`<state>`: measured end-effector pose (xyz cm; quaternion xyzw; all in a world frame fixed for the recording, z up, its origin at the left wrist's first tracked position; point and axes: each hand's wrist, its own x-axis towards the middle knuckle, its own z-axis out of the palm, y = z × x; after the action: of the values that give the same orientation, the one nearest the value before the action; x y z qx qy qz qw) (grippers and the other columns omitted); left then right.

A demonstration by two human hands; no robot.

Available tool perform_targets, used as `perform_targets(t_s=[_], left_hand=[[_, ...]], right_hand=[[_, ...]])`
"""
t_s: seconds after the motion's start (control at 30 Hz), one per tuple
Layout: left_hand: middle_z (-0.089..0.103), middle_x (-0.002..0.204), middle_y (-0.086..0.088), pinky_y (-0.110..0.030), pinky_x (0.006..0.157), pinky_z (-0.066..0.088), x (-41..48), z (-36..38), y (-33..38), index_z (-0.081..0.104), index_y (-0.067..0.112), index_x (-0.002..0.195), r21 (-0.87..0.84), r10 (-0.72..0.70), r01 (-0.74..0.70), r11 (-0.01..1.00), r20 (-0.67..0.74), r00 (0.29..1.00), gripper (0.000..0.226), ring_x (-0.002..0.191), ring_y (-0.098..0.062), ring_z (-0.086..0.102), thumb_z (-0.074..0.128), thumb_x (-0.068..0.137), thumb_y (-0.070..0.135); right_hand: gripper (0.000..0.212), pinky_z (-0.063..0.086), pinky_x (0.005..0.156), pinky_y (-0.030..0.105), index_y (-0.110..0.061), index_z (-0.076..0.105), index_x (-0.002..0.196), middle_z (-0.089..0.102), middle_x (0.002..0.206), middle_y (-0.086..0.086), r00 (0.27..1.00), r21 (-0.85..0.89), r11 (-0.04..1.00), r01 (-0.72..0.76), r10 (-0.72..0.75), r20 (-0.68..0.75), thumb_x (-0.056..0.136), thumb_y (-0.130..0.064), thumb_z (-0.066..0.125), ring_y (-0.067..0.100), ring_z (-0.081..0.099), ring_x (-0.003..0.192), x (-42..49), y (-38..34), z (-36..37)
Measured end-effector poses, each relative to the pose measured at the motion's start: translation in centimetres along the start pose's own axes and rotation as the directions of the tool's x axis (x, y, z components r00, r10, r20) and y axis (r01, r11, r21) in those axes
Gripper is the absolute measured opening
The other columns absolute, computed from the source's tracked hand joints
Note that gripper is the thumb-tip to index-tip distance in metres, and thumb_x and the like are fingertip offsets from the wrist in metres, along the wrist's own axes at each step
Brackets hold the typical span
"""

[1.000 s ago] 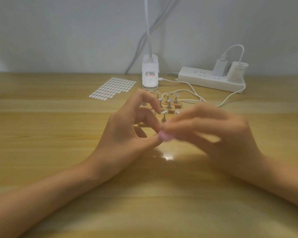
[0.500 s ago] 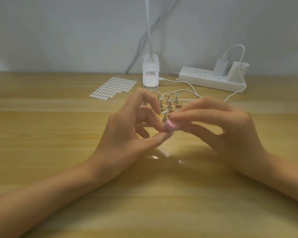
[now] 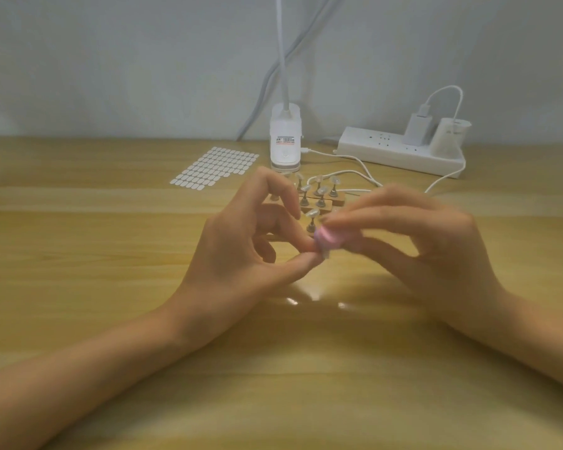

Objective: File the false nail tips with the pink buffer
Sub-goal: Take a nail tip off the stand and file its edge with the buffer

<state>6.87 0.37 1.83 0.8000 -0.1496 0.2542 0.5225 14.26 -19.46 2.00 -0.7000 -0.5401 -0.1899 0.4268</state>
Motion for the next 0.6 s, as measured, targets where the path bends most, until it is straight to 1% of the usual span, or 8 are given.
perform_targets(t_s=[0.07,0.1,0.2,0.3,0.33,0.4,0.53,0.6], left_hand=[[0.07,0.071,0.011,-0.038,0.048,0.046,0.04,0.01,0.0,0.045,0.026,0.095,0.003,0.012,-0.013,1.0,0.011,1.0,0.039,0.066,-0.033,0.065,0.079,0.077,0.034],[0.07,0.071,0.011,-0.038,0.048,0.046,0.07,0.02,-0.03,0.045,0.027,0.094,0.002,0.01,-0.01,1.0,0.014,1.0,0.039,0.066,-0.033,0.065,0.079,0.077,0.034],[0.072,0.073,0.008,-0.04,0.049,0.047,0.06,0.04,-0.07,0.045,0.028,0.093,0.001,0.005,-0.005,1.0,0.003,1.0,0.038,0.066,-0.031,0.066,0.079,0.077,0.032],[0.07,0.071,0.011,-0.035,0.049,0.047,-0.01,0.07,0.0,0.045,0.03,0.094,-0.002,0.012,-0.012,1.0,0.021,1.0,0.037,0.065,-0.029,0.065,0.078,0.078,0.034],[0.07,0.071,0.011,-0.035,0.049,0.047,0.0,0.07,0.01,0.045,0.029,0.094,0.002,0.009,-0.009,1.0,0.022,1.0,0.037,0.066,-0.028,0.066,0.078,0.078,0.034],[0.072,0.072,0.009,-0.035,0.049,0.047,0.04,0.03,0.03,0.045,0.026,0.093,0.013,0.003,-0.003,1.0,0.011,1.0,0.038,0.068,-0.029,0.067,0.08,0.078,0.03],[0.069,0.072,0.012,-0.038,0.047,0.046,0.0,0.06,0.12,0.045,0.025,0.094,0.009,0.019,-0.019,1.0,0.021,1.0,0.038,0.065,-0.034,0.065,0.079,0.079,0.034],[0.072,0.074,0.01,-0.042,0.047,0.046,0.03,0.08,0.1,0.045,0.027,0.093,0.009,0.012,-0.012,1.0,0.014,1.0,0.038,0.066,-0.037,0.066,0.079,0.078,0.034]], right_hand=[[0.023,0.054,0.088,0.028,-0.011,0.073,0.111,0.072,0.105,0.001,0.998,-0.008,0.999,0.054,-0.054,0.033,0.088,-0.008,0.073,0.011,0.069,0.098,-0.08,-0.18,0.18],[0.023,0.054,0.087,0.029,-0.011,0.072,0.111,0.072,0.105,0.002,0.998,-0.014,0.998,0.06,-0.059,0.038,0.088,-0.008,0.073,0.012,0.069,0.098,-0.1,-0.17,0.22],[0.024,0.056,0.083,0.037,-0.011,0.072,0.112,0.072,0.104,0.005,1.0,0.005,1.0,-0.003,0.003,0.004,0.088,-0.008,0.073,0.017,0.07,0.097,-0.05,-0.01,0.05],[0.022,0.054,0.087,0.028,-0.012,0.073,0.111,0.072,0.103,0.002,0.998,-0.001,0.999,0.052,-0.052,0.036,0.089,-0.009,0.071,0.014,0.069,0.098,-0.14,-0.23,0.27],[0.022,0.054,0.087,0.029,-0.012,0.072,0.111,0.072,0.103,0.003,0.998,-0.005,0.999,0.054,-0.054,0.037,0.089,-0.009,0.071,0.014,0.069,0.097,-0.15,-0.19,0.26],[0.023,0.056,0.084,0.033,-0.012,0.071,0.112,0.072,0.103,0.005,0.999,-0.01,1.0,0.028,-0.028,0.017,0.089,-0.008,0.071,0.016,0.07,0.097,-0.05,-0.01,0.1],[0.023,0.055,0.086,0.03,-0.013,0.071,0.112,0.071,0.105,0.001,0.998,-0.031,0.998,0.062,-0.061,0.027,0.09,-0.009,0.07,0.014,0.069,0.097,-0.16,0.1,0.11],[0.023,0.055,0.084,0.035,-0.012,0.07,0.113,0.072,0.104,0.004,1.0,-0.009,1.0,0.021,-0.021,0.013,0.09,-0.009,0.07,0.017,0.07,0.096,-0.12,0.2,0.0]])
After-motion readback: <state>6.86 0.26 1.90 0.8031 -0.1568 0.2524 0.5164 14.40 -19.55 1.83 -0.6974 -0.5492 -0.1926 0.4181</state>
